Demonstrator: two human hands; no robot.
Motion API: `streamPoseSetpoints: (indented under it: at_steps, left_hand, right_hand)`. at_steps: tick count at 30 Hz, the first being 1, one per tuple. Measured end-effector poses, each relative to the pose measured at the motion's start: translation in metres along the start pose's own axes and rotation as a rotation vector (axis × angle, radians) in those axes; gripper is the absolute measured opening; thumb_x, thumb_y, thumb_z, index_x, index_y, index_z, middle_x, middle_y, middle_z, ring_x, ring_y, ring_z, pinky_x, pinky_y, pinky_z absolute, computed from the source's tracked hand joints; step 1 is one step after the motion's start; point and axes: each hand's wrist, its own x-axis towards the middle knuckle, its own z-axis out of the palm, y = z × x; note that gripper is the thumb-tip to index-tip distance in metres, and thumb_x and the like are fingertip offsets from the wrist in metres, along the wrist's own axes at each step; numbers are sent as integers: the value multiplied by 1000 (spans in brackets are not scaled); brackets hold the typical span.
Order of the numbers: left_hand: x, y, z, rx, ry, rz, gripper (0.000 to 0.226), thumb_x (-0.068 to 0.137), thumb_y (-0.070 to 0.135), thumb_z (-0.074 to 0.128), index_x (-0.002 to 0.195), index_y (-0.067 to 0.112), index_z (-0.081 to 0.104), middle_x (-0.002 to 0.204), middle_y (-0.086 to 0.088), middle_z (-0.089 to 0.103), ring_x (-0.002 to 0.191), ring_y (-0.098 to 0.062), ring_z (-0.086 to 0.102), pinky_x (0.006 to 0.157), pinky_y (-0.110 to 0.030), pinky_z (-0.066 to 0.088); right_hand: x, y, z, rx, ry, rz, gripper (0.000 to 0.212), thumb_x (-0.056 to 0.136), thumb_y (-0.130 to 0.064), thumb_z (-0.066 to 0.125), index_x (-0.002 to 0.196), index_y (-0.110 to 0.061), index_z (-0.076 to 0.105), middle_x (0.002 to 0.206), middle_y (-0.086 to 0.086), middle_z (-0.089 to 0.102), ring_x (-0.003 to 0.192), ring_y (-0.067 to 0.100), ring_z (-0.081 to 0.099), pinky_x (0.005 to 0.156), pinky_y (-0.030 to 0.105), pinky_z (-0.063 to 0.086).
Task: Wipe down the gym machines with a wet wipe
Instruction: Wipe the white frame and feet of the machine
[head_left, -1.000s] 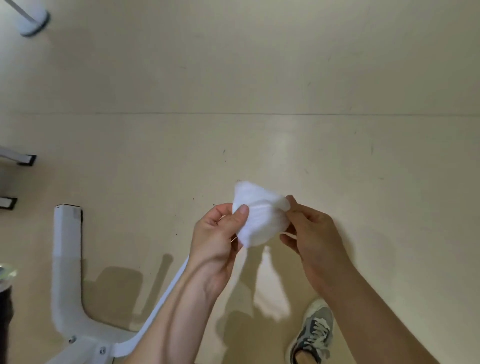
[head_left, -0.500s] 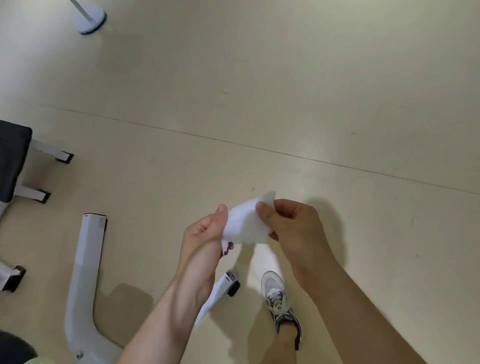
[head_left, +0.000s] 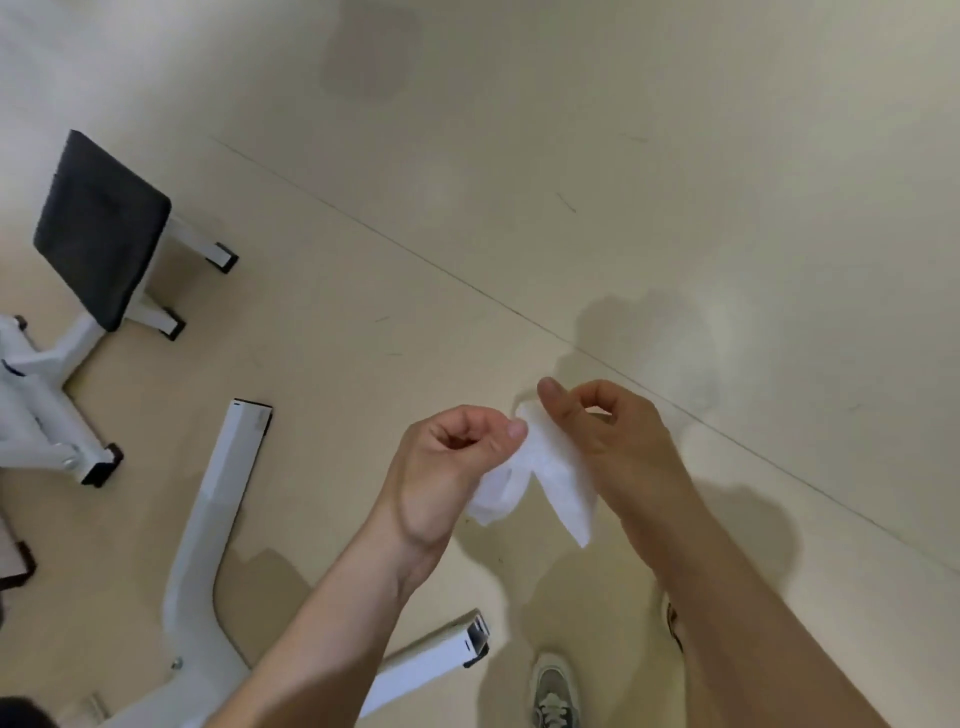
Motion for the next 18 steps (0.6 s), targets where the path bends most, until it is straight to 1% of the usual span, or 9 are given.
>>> streamPoseSetpoints:
  at_steps: [1,3,5,7,9,11,12,14,18]
  left_hand:
    - [13,10,3,-8,32,-19,19,69,36,77,67,19,69,75,-6,63,69,-19,55,68,-30,41]
    - [39,33,10,-10,161,-28,30,71,42,79,60,18,64,70,-8,60,65,-19,53,65,-28,39]
    - [66,54,19,-4,291,-55,42,76,45,75,60,10,59,67,-11,55,62,-20,50,62,-29,37]
    - [86,75,20,-14,368,-89,51,82,47,69,64,1,55,64,-10,47,60,-20,44,56,-27,32]
    - [98,101,13,13,384,-99,60,86,49,63,59,-3,48,60,-8,40,54,-17,38,47,-21,27]
    - [107,123,-8,20,342,-105,60,86,52,59,46,10,42,52,-1,35,47,-14,32,43,-17,23]
    - [107,131,-17,30,278,-119,56,83,54,59,44,18,42,51,3,36,47,-13,33,45,-18,24]
    - [113,146,-52,20,207,-169,42,72,53,67,49,21,55,55,4,49,50,-12,43,50,-20,31]
    - [134,164,-116,-106,262,-194,15,75,20,78,63,17,69,66,-2,67,57,-12,59,52,-18,43]
  right_hand:
    - [14,-14,-6,-7,-84,4,54,72,-62,72,96,-15,60,80,19,66,64,16,58,59,27,44]
    - [43,-43,-14,-126,-302,-35,60,63,-61,79,110,-38,51,94,9,66,74,10,65,65,23,50]
    - [69,-67,-17,-298,-431,-100,64,68,-36,85,116,-43,42,99,-2,63,79,7,65,69,21,54]
    - [92,-92,-12,-388,-445,-164,52,77,-14,77,112,-38,46,94,3,62,70,13,60,62,23,50]
    - [114,-123,-5,-357,-437,-136,30,82,-7,70,102,-25,57,83,11,65,65,14,56,58,20,45]
    - [138,-150,6,-271,-499,-29,15,84,-6,68,97,-13,66,76,10,66,66,12,58,64,18,44]
    - [146,-158,10,-222,-518,25,13,85,-5,66,97,-10,68,76,8,66,68,12,59,68,21,44]
    - [173,-176,35,-210,-534,118,15,85,-4,65,98,-9,68,75,5,65,69,13,57,68,27,42]
    - [225,-202,105,-366,-466,160,16,82,-6,58,91,4,65,69,8,55,67,21,45,66,34,35]
